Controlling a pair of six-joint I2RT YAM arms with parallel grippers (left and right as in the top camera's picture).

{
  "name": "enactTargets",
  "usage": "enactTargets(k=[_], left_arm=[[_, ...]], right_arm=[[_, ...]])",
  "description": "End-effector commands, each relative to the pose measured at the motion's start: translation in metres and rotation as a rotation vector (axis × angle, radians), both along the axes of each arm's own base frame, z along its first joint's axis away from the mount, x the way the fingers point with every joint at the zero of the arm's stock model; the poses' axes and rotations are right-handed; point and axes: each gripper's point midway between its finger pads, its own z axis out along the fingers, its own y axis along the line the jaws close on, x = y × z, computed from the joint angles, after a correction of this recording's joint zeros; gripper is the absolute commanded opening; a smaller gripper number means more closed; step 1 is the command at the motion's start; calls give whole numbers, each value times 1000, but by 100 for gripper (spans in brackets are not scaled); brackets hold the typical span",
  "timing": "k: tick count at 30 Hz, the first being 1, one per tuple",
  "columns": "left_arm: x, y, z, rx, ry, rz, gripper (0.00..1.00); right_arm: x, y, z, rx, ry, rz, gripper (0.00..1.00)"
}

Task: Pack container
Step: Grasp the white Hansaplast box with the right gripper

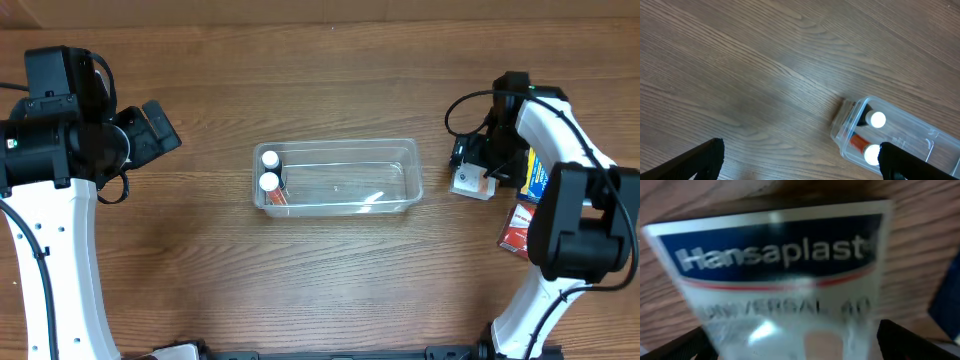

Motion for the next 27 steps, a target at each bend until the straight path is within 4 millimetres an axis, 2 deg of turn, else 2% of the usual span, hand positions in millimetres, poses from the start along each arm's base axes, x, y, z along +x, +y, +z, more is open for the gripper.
enactTargets(k=[1, 7, 8, 9, 12, 13, 16, 18, 20, 22, 24, 26, 27], left_arm=[[-1, -2, 0, -5, -4, -19, 100], [-1, -2, 0, -5, -3, -19, 100], [-1, -2, 0, -5, -3, -19, 100], [-1, -2, 0, -5, -3, -19, 100], [-1, -2, 0, -5, -3, -19, 100], [-1, -2, 0, -5, -3, -19, 100], [-1, -2, 0, -5, -3, -19, 100], [-1, -2, 0, -5, -3, -19, 100], [-1, -2, 0, -5, -3, -19, 100], [-1, -2, 0, -5, -3, -19, 100], [-1, -2, 0, -5, -3, -19, 100], [-1, -2, 0, -5, -3, -19, 100], [-1, -2, 0, -5, -3, -19, 100]], right_arm=[[4, 1, -9, 17, 0, 20, 100], [5, 1, -9, 16, -3, 19, 98], [5, 1, -9, 16, -3, 19, 95], [5, 1, -9, 16, -3, 19, 86], [5, 1, -9, 16, -3, 19, 79], [5, 1, -9, 16, -3, 19, 74], [3, 3, -7, 24, 4, 17, 68], [5, 4, 4, 34, -4, 9, 67], [10, 7, 26, 46, -40, 9, 67], [14, 10, 72, 55, -137, 14, 68], [10, 25, 123, 90, -253, 38, 68], [-2, 47, 159, 98, -332, 97, 68], [-8, 65, 177, 104, -378, 149, 68]])
